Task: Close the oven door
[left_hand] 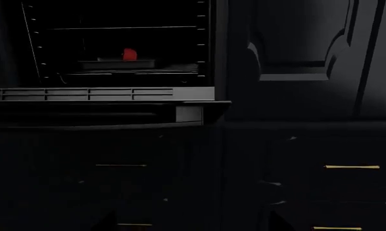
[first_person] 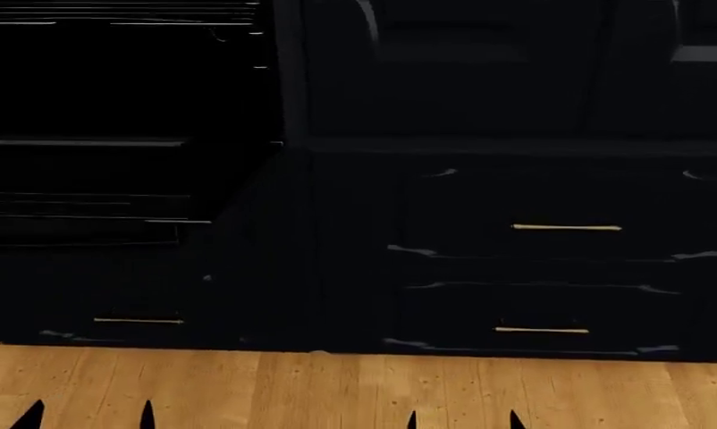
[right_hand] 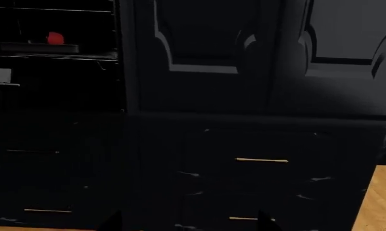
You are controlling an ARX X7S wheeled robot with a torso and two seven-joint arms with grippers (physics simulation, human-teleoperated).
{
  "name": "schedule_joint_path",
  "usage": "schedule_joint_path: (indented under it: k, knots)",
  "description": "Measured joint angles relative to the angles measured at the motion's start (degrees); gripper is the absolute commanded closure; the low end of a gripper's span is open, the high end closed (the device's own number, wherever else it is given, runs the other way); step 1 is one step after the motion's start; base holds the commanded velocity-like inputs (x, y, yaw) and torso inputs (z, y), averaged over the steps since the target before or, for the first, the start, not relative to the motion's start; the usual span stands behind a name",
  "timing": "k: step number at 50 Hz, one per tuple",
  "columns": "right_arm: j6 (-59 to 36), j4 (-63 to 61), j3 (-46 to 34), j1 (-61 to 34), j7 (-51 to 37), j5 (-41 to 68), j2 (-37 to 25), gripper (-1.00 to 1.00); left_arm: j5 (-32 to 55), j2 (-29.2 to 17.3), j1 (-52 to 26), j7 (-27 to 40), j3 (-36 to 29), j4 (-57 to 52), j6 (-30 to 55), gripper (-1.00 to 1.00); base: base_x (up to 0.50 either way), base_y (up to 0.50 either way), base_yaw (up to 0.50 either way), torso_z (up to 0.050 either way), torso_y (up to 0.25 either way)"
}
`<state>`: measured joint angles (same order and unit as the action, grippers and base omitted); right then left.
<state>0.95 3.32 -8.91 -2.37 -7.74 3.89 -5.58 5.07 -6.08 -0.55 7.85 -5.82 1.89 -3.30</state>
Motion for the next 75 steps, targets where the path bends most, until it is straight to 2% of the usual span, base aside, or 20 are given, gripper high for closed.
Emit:
schedule_joint_path:
  k: [21, 75]
  knots:
    - [-0.5, 0.1, -2.3, -0.6, -1.2, 0.0, -1.0, -1.0, 0.0, -1.2, -0.2, 1.5, -1.0, 1.7, -2.7, -1.0, -0.13, 0.36, 0.0, 0.0, 0.0]
    - [0.1, 1.4, -5.0, -1.7, -3.4, 2.1, -2.7, -1.0, 1.0, -3.3, -0.9, 3.7, -3.3, 2.9, -3.0, -1.0, -0.05, 0.41, 0.0, 0.0, 0.0]
